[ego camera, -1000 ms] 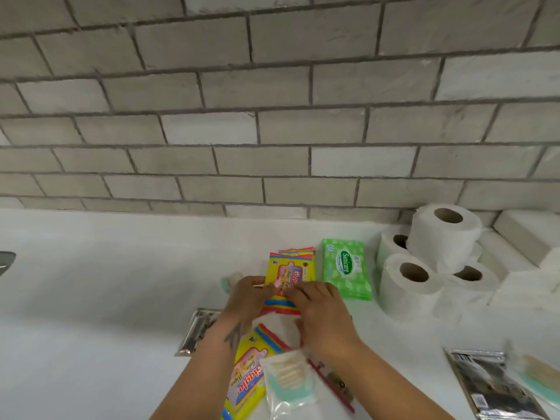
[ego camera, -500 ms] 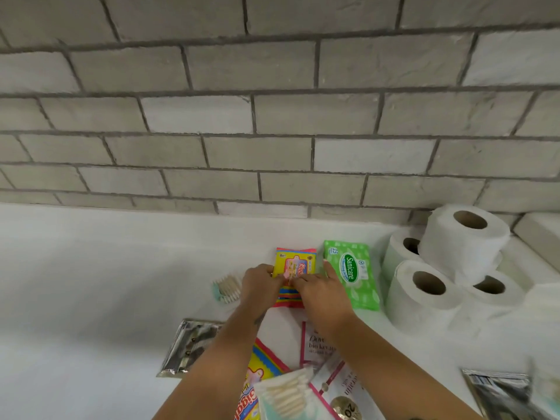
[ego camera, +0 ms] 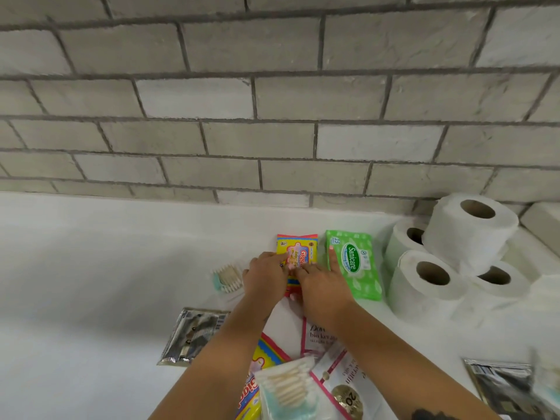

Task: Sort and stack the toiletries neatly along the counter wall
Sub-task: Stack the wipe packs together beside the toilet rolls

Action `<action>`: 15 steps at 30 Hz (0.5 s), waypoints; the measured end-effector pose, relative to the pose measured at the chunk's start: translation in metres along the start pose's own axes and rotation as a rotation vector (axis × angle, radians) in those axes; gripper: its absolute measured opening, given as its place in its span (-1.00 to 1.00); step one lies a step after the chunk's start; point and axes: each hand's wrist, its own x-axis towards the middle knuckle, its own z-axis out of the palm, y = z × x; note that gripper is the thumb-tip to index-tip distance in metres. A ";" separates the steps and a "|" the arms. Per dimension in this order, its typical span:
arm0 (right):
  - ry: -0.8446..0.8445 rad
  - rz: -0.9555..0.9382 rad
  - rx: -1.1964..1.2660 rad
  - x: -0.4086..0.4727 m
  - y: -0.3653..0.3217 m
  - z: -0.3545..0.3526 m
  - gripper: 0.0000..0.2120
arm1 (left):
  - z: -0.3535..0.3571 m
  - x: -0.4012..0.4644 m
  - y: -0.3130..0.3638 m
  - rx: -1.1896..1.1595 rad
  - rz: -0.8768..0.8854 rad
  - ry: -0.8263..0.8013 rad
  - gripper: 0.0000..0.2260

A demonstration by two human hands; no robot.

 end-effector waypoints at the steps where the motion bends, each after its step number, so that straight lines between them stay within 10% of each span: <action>1: -0.012 0.002 -0.009 0.000 0.000 -0.002 -0.58 | -0.002 0.003 -0.001 0.053 0.009 -0.041 -0.66; 15: 0.035 0.028 0.244 -0.031 -0.016 -0.029 -0.60 | -0.065 -0.051 -0.029 -0.158 0.044 -0.041 -0.67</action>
